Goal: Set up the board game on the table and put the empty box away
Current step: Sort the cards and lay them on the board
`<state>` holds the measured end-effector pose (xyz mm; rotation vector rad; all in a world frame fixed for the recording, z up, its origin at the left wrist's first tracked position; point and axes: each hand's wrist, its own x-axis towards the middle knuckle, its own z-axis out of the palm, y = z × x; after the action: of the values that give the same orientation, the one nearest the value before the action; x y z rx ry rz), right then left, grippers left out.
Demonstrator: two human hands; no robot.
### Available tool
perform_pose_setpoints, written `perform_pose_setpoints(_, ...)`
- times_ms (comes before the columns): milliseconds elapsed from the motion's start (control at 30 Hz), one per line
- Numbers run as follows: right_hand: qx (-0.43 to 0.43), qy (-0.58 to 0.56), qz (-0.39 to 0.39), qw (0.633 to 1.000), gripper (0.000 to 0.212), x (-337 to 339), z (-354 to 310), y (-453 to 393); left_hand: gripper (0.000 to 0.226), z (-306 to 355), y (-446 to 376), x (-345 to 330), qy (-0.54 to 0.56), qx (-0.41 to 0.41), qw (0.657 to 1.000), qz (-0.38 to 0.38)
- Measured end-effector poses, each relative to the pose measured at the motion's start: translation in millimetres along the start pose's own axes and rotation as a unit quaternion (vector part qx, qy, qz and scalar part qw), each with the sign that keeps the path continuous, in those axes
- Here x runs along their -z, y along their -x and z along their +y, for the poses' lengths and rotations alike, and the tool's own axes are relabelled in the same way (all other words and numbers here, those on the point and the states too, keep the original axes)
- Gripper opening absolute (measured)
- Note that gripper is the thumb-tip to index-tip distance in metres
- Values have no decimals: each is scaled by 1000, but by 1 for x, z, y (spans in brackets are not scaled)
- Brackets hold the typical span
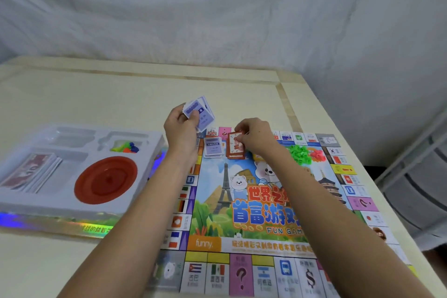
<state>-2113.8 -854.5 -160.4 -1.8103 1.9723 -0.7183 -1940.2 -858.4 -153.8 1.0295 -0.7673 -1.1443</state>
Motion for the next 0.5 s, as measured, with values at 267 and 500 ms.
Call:
perform_pose_setpoints(267,-32,109,17,993,17,-21,7,-1,22,-9,1,0,-14,20,999,-23)
perform_pose_setpoints(500,92,-148,45,984,23,25,-10,57,19,-13,27,8,-181,-12,974,-134)
